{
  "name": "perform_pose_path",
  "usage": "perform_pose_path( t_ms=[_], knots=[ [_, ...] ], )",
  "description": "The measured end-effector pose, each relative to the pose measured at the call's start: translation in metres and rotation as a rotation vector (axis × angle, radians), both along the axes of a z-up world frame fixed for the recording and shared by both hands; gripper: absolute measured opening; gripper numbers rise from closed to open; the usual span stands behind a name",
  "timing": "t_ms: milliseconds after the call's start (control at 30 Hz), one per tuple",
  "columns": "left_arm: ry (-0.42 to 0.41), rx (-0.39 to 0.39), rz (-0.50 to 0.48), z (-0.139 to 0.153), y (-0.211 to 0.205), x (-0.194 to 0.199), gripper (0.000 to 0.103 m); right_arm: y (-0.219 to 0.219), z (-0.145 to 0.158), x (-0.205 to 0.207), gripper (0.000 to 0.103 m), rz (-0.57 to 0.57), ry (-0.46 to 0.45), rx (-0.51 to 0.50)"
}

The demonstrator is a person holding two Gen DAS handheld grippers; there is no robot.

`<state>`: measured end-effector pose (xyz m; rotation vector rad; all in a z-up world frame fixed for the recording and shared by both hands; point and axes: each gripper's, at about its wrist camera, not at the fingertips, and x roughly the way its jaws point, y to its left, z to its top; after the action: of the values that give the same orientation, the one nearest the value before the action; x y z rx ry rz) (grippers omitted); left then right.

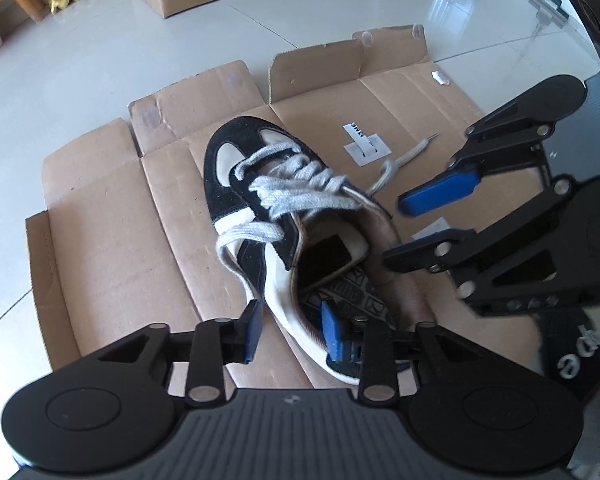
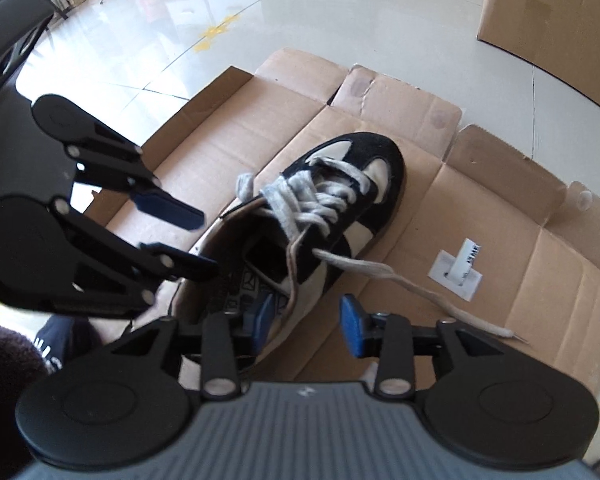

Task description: Lace up shoes with both hands

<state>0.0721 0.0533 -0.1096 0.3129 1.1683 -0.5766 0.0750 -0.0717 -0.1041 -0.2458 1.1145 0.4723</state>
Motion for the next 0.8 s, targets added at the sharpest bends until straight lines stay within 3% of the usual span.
perform_pose_path(
  t_ms=[67,167,233,300,333,433,600,733,800],
  knots=[
    [0.016,0.038,-0.011,0.016,0.000,0.004,0.051,0.000,0.020,0.003,0.063,0.030,-0.014,-0.055],
    [0.011,0.071,-0.018,0.044,-0.004,0.009,0.060,0.006,0.053,0.007,0.082,0.064,-0.013,-0.114],
    [0.005,0.089,-0.009,0.072,-0.010,0.010,0.082,0.012,0.075,0.006,0.097,0.088,-0.018,-0.143],
    [-0.007,0.108,0.002,0.096,-0.014,0.009,0.085,0.016,0.095,0.002,0.103,0.102,-0.034,-0.163],
    [-0.014,0.120,0.008,0.110,-0.017,0.008,0.093,0.019,0.106,-0.001,0.103,0.106,-0.040,-0.178],
    [-0.071,0.179,0.066,0.141,-0.018,0.003,0.101,0.022,0.129,-0.006,0.103,0.063,-0.059,-0.211],
    [-0.119,0.208,0.275,0.170,-0.013,-0.002,0.102,0.012,0.148,0.000,0.103,-0.177,0.029,-0.265],
    [-0.092,0.189,0.496,0.180,-0.004,0.002,0.102,0.006,0.153,-0.001,0.103,-0.353,0.001,-0.285],
    [-0.096,0.193,0.550,0.180,-0.003,0.003,0.102,0.006,0.153,-0.002,0.103,-0.405,-0.009,-0.297]
  ],
)
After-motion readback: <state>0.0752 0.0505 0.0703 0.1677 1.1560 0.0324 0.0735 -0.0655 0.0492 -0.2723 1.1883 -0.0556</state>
